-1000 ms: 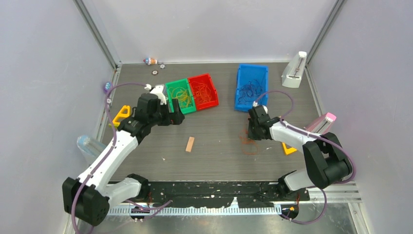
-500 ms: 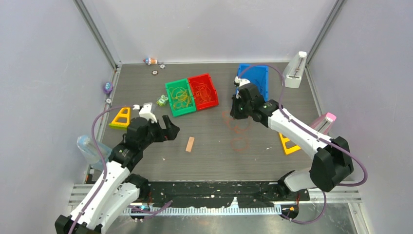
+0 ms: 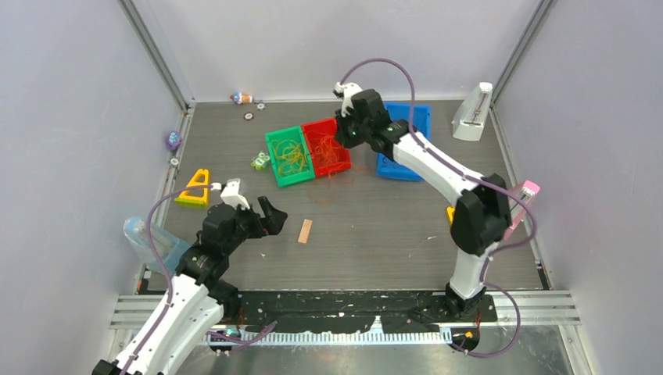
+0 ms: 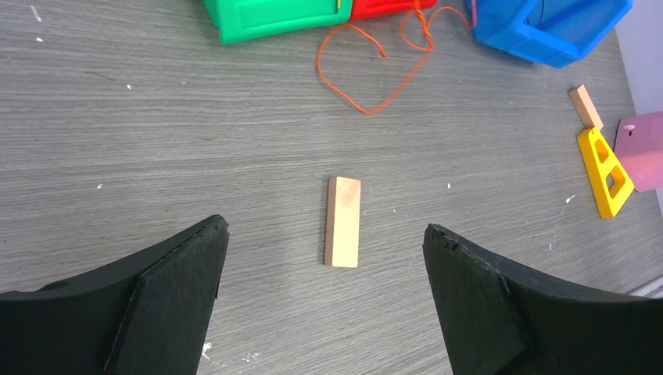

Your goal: Untangle the cables

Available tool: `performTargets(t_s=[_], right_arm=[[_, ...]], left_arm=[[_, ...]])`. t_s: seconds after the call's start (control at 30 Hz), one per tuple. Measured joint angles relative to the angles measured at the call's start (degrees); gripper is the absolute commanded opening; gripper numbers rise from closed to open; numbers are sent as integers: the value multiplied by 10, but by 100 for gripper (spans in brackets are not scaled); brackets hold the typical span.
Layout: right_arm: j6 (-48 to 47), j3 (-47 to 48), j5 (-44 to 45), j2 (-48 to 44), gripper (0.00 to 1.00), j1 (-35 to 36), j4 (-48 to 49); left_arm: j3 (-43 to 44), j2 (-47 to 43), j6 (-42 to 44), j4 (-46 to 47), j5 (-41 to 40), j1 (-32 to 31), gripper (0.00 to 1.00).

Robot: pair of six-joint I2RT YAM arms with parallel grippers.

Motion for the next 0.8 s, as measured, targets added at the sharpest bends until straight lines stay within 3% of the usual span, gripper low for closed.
performTargets(t_s=[0.13, 0.3, 0.5, 0.8], right_arm=[[-30, 113, 3, 100, 5, 0, -4], [-50, 205, 12, 155, 5, 0, -38], [-57, 280, 9, 138, 5, 0, -61], [-54, 314, 3, 35, 5, 0, -102]], left_arm=[[0, -25, 2, -3, -8, 0, 97], [0, -54, 7, -9, -12, 0, 98], [0, -52, 8, -8, -14, 0, 98], [0, -12, 8, 3, -9, 0, 98]])
